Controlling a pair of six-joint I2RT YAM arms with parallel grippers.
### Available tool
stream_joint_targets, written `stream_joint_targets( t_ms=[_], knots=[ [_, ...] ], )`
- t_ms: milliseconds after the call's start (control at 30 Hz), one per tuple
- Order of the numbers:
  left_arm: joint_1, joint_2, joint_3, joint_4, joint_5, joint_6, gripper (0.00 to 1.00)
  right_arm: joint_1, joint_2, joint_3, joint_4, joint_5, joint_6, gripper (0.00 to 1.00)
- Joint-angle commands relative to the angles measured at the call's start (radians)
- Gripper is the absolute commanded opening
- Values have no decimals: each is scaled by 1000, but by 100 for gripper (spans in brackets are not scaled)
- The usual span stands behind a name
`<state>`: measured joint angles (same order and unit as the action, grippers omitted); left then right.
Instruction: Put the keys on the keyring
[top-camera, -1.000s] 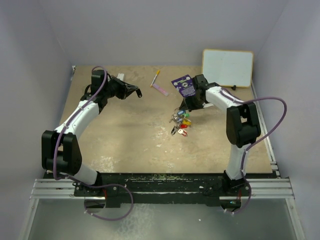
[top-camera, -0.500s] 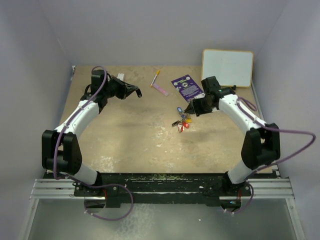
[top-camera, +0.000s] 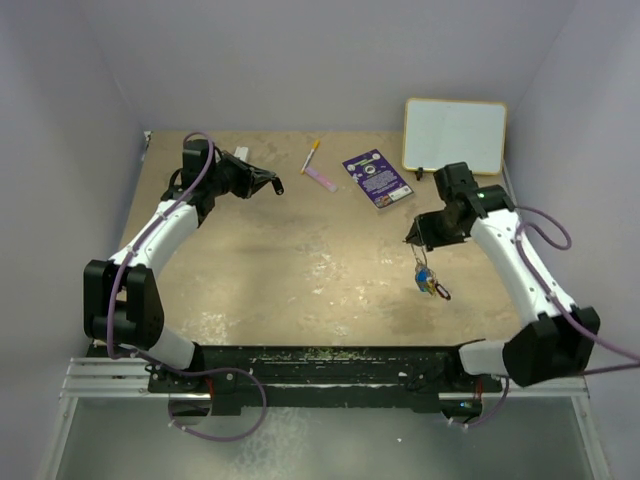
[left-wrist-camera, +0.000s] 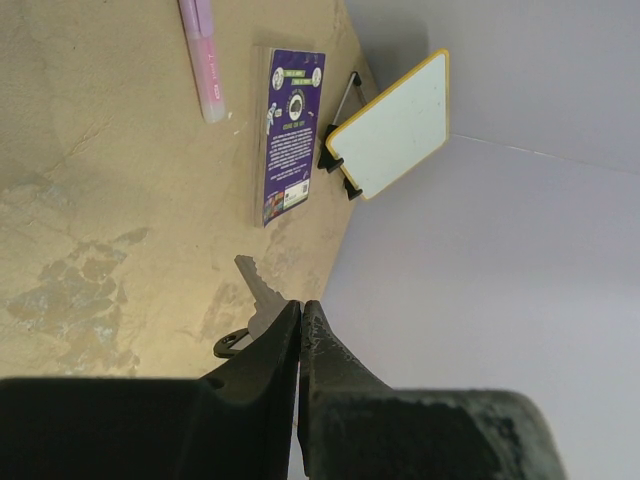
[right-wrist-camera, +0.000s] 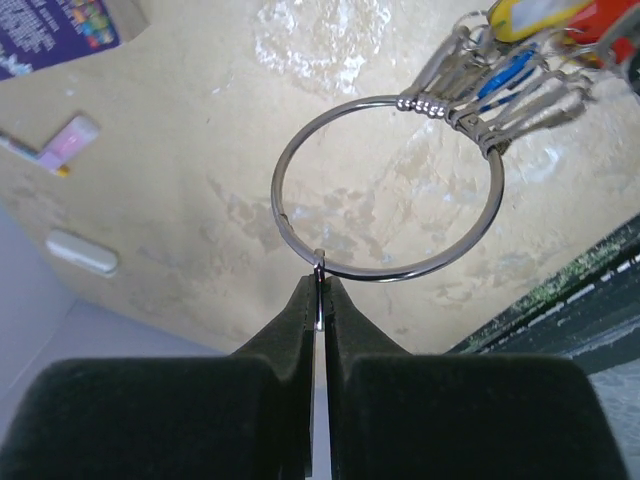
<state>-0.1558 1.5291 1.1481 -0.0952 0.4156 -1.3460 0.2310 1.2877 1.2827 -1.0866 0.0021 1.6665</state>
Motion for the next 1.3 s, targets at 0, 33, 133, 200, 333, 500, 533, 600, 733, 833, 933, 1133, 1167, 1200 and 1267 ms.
stream_joint_targets(
  t_ms=[0,33,133,200,333,500,533,600,733,833,933,1133,1167,1200,1267],
  knots=[
    [7,-10,36,13,3,10,4,24,137,-42,160,8,-11,0],
    [7,-10,36,12,2,11,4,31,159,-48,191,5,-3,0],
    [7,-12,39,10,3,11,4,51,230,-55,285,-17,15,0],
    [7,-11,42,10,2,11,4,71,279,-39,330,-35,30,0],
    [8,-6,51,13,-1,11,4,132,374,18,372,-64,57,0],
    [9,-4,52,17,0,10,4,189,452,32,435,-103,108,0],
    [9,-5,50,17,0,9,4,196,465,35,446,-109,113,0],
    [9,-5,48,17,1,10,4,206,491,52,463,-120,120,0],
    [9,-5,45,19,2,7,4,212,561,81,520,-159,103,0],
    [9,-8,41,22,0,8,4,214,622,126,587,-216,42,9],
    [9,-8,41,21,-1,8,4,221,669,191,603,-248,-13,30],
    [13,-4,42,32,-10,15,4,222,703,239,608,-299,-50,63],
    [15,-4,45,31,-12,19,4,222,700,249,600,-303,-62,63],
    [17,-3,48,30,-13,23,4,222,700,268,576,-303,-81,63],
    [22,3,62,24,-15,34,4,220,699,357,513,-279,-149,64]
  ],
)
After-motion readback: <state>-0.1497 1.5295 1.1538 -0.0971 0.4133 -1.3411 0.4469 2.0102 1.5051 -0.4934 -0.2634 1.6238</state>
